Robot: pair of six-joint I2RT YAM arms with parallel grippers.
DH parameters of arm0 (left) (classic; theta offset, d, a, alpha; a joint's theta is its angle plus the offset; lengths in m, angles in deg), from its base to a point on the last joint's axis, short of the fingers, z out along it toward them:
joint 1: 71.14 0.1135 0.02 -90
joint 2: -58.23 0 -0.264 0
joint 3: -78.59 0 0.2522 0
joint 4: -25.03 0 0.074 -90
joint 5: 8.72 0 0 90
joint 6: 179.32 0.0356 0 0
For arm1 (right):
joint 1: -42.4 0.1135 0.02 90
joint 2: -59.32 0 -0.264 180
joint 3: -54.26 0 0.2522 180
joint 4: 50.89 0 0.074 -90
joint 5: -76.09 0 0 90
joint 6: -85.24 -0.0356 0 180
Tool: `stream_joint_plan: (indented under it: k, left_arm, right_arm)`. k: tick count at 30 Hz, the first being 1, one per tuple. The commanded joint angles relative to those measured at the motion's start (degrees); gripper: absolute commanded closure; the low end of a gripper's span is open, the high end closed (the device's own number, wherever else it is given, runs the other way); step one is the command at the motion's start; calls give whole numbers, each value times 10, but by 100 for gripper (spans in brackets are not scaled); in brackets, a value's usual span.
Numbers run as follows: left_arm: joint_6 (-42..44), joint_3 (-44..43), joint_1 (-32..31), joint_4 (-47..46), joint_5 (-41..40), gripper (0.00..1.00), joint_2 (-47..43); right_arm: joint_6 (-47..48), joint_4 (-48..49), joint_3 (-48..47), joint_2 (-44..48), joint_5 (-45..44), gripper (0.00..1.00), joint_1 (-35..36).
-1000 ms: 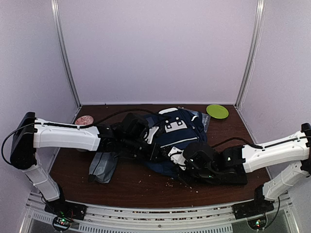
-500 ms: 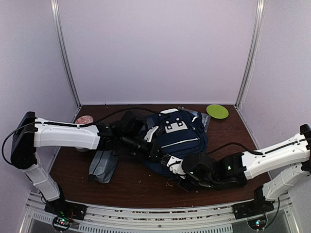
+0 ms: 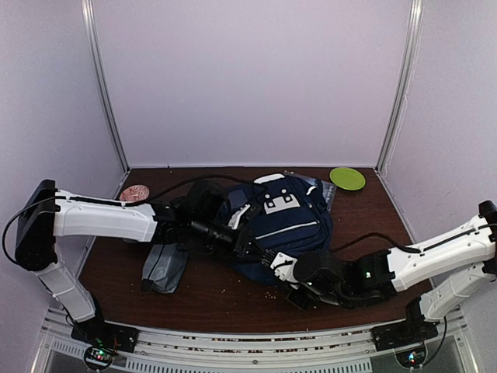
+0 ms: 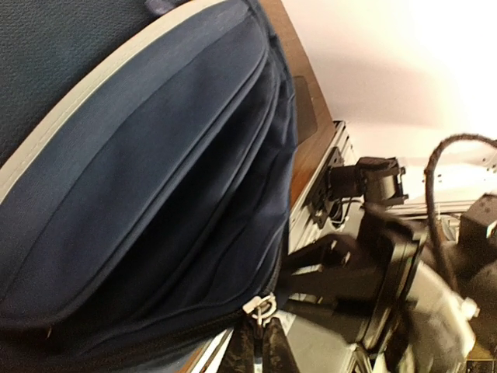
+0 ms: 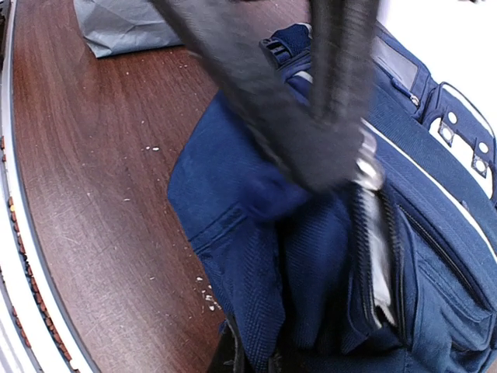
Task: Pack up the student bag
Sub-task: Unzip the student bag at the center of the board.
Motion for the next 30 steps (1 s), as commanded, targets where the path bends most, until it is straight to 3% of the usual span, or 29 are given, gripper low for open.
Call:
stream_joint_plan:
  k: [1, 5, 14, 30]
  left_arm:
    - [61, 44, 29, -36, -16, 100, -92]
    - [135, 60, 37, 52, -68, 100, -120]
    - [218, 51, 35, 135, -179, 100, -88]
    - [206, 68, 36, 193, -343, 100, -69]
  right_arm:
    - [-28, -42, 28, 21, 4, 100, 7]
    - [-42, -42, 32, 30, 11, 100, 7]
    - [-75, -58, 46, 59, 23, 100, 7]
    - [-204, -136, 91, 151, 5, 100, 7]
